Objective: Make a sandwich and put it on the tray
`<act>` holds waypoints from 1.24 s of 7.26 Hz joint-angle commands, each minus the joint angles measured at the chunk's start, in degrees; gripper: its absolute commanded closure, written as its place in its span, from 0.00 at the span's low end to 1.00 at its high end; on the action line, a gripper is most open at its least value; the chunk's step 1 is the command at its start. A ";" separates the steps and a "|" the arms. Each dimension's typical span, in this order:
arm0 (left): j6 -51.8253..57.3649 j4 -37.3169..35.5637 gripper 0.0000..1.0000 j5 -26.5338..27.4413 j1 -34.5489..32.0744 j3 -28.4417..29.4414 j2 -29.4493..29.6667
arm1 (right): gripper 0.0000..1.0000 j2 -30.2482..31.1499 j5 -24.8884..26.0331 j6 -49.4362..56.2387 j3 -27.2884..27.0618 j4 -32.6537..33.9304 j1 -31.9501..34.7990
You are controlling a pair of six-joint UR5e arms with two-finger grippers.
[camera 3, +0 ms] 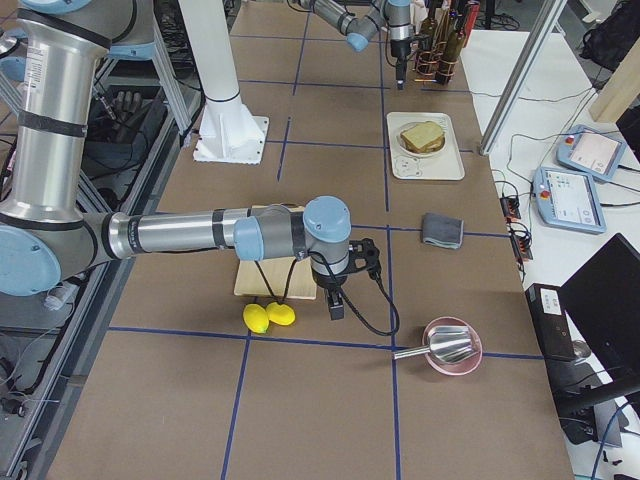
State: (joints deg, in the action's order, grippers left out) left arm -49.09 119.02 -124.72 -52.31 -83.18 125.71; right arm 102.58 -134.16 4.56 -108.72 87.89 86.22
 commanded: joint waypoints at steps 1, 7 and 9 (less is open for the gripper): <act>10.63 -11.28 0.00 -1.23 -2.43 -15.98 -9.41 | 0.00 0.07 0.04 -1.31 0.00 0.00 0.00; 50.56 -21.80 0.00 -1.66 -28.32 -25.47 -36.74 | 0.00 0.86 -0.22 -0.53 -0.17 0.09 0.00; 50.58 -22.16 0.00 -3.51 -31.35 -24.05 -44.72 | 0.00 1.30 -0.22 -0.08 0.18 0.61 1.22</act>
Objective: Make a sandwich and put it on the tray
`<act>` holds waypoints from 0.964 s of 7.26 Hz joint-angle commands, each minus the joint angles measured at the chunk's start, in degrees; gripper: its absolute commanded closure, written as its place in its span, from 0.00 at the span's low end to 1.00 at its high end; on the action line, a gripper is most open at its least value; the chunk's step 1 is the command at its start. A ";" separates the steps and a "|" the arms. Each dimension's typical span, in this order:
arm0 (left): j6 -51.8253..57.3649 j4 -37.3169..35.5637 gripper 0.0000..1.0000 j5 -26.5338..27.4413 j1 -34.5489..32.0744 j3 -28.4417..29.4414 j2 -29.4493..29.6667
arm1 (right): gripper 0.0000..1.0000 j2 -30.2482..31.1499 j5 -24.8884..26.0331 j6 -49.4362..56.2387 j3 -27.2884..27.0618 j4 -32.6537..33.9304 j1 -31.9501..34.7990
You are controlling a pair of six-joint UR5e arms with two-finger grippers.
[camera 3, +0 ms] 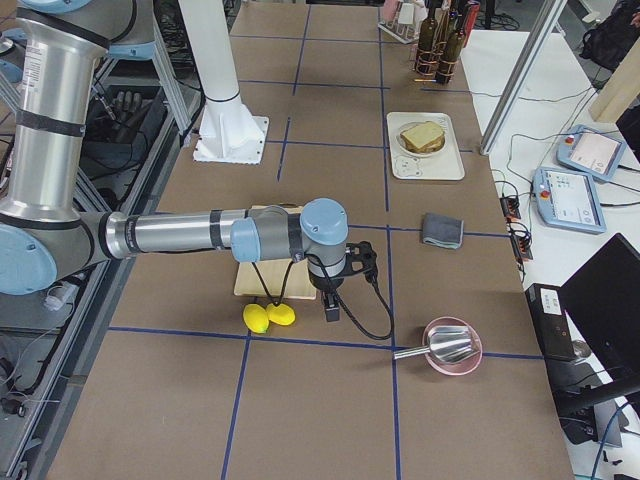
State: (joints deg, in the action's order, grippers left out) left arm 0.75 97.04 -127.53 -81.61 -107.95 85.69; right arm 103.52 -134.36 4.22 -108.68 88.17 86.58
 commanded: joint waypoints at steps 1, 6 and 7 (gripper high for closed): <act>0.74 -0.44 0.00 -0.79 -4.32 2.29 -5.70 | 0.00 1.76 -0.02 0.79 -0.04 0.16 1.83; 6.63 -0.18 0.00 -6.95 -9.53 5.20 -10.46 | 0.00 2.31 -2.21 1.23 3.02 0.07 2.45; 6.63 -0.18 0.00 -6.95 -9.53 5.03 -10.55 | 0.00 1.95 -1.96 1.84 2.78 -0.54 2.45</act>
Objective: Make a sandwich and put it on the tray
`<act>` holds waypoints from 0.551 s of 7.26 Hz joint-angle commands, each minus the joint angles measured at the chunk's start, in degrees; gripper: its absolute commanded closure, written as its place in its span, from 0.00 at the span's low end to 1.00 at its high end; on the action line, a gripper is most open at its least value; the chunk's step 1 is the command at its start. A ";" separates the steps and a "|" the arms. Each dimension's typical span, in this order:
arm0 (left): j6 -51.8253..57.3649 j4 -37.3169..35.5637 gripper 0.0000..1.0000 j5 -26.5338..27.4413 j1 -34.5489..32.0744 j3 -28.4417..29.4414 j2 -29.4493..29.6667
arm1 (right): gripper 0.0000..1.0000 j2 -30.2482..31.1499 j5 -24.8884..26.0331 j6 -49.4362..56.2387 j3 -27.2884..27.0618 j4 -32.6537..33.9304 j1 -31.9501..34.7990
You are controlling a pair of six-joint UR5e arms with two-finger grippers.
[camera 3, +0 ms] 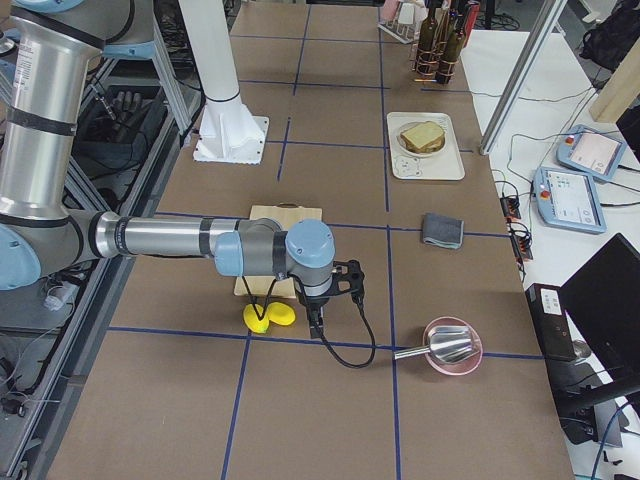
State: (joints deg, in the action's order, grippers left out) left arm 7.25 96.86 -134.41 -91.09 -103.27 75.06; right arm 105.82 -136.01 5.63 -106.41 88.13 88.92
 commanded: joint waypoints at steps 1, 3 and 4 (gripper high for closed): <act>0.22 0.08 0.00 -0.06 -0.23 -0.17 -0.61 | 0.00 -0.26 -0.48 0.44 0.93 -0.41 0.55; 0.31 -0.09 0.00 -0.23 -0.23 -0.27 -0.71 | 0.00 -0.79 -0.48 0.18 0.50 -0.50 0.56; 0.31 -0.09 0.00 -0.23 -0.23 -0.27 -0.71 | 0.00 -0.79 -0.57 0.26 0.67 -0.50 0.56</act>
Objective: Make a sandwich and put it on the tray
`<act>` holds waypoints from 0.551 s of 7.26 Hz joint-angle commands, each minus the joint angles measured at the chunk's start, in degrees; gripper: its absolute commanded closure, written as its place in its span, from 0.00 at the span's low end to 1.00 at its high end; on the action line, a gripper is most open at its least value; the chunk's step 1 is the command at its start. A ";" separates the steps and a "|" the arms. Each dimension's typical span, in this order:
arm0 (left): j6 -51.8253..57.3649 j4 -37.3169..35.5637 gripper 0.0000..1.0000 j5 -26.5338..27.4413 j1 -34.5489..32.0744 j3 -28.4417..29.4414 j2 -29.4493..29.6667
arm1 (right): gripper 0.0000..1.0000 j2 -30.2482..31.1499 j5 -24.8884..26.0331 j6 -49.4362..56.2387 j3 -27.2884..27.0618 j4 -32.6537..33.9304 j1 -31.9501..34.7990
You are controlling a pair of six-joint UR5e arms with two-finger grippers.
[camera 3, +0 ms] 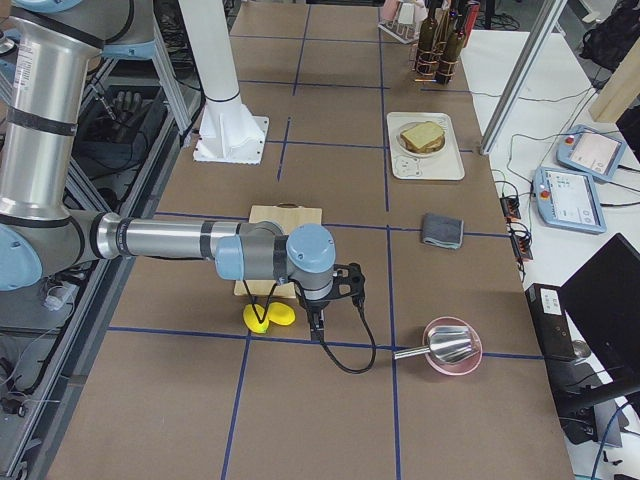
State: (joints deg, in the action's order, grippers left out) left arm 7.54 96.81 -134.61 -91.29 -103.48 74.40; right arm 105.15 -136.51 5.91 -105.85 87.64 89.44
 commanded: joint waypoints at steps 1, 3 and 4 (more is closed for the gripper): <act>-0.07 -0.04 0.00 -0.04 -0.03 -0.05 -0.04 | 0.00 -0.30 0.01 -0.02 0.20 -0.10 0.04; -0.07 -0.04 0.00 -0.04 -0.03 -0.05 -0.13 | 0.00 -1.78 0.01 -0.11 0.81 -0.02 0.04; -0.07 -0.04 0.00 -0.04 -0.03 -0.05 -0.04 | 0.00 -3.10 -0.25 -0.20 1.60 0.07 0.04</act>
